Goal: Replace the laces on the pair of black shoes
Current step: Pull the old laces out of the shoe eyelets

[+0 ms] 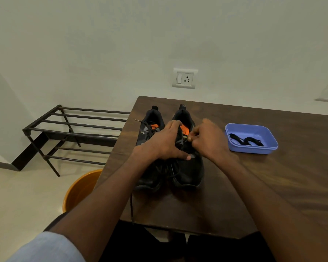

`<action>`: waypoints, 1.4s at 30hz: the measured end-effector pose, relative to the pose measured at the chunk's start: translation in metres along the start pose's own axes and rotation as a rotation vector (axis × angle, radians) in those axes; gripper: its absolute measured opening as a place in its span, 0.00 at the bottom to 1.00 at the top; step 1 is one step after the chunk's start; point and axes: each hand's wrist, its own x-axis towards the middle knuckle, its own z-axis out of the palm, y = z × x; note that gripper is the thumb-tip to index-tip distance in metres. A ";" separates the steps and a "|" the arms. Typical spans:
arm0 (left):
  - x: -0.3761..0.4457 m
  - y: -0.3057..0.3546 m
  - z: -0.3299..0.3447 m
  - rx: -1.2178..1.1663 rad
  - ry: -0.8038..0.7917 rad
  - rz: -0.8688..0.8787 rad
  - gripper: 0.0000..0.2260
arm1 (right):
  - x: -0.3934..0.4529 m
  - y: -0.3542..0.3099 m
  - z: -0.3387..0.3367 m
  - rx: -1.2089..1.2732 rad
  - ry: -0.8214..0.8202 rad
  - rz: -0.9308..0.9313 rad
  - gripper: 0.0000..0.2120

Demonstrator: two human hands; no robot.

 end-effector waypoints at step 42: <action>0.002 -0.002 -0.002 -0.058 -0.013 0.006 0.52 | 0.000 0.031 -0.018 -0.059 0.167 0.065 0.13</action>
